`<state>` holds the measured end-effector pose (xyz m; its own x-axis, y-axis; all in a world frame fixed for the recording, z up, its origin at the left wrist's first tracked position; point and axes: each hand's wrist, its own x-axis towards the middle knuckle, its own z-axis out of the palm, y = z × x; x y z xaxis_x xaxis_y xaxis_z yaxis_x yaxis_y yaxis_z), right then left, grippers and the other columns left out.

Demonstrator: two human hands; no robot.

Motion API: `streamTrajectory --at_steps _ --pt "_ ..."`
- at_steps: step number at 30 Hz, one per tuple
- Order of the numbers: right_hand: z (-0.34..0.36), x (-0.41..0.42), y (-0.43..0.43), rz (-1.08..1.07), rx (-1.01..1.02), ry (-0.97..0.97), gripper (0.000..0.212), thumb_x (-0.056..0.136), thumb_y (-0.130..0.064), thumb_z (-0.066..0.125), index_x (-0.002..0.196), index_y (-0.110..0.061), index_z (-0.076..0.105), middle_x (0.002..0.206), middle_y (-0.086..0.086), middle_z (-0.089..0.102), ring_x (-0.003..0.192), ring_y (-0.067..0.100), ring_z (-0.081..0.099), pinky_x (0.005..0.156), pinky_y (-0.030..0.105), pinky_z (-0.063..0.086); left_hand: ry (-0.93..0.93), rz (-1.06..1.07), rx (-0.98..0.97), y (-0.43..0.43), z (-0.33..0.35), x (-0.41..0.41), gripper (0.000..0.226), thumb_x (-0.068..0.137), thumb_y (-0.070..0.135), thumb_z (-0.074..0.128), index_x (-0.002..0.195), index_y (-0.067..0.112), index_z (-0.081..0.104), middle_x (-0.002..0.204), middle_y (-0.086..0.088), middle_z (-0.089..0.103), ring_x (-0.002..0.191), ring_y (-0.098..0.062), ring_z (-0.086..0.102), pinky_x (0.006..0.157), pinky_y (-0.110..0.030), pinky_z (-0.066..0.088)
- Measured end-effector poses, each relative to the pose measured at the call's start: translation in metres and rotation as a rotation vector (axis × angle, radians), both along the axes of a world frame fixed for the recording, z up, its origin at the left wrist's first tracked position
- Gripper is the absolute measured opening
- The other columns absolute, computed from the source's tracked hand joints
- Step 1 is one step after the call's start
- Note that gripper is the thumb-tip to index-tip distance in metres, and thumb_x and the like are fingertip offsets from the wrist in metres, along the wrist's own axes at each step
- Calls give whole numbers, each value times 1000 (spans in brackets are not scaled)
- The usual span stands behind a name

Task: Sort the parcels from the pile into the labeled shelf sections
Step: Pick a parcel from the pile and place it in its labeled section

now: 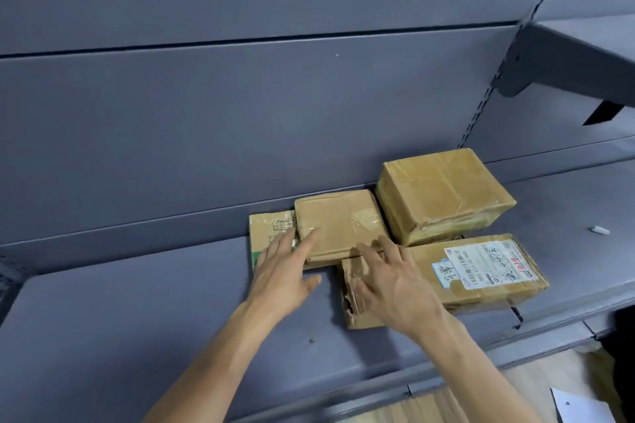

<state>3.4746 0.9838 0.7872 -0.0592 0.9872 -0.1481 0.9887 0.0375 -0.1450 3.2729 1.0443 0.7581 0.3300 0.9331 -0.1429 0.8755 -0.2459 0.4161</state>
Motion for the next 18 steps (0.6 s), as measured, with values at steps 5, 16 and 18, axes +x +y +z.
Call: streamTrajectory --at_steps 5,16,18 --pt "-3 3 23 -8 -70 -81 65 98 -60 42 151 -25 29 144 16 32 120 34 40 108 43 33 119 14 58 21 -10 12 88 94 39 70 157 57 12 170 -8 21 157 -26 16 125 -42 14" --pt "-12 5 38 -49 -73 -8 63 99 -59 40 152 -26 29 153 25 23 123 38 39 108 44 34 -309 190 127 -4 -24 8 52 97 28 70 146 40 55 133 12 62 128 -12 49 104 -22 33" --pt "-12 1 41 -71 -28 -71 59 100 -58 38 146 -22 37 141 24 38 117 36 42 103 43 35 -367 216 78 -4 -19 11 45 98 39 66 142 44 56 127 13 60 121 -7 51 94 -18 36"
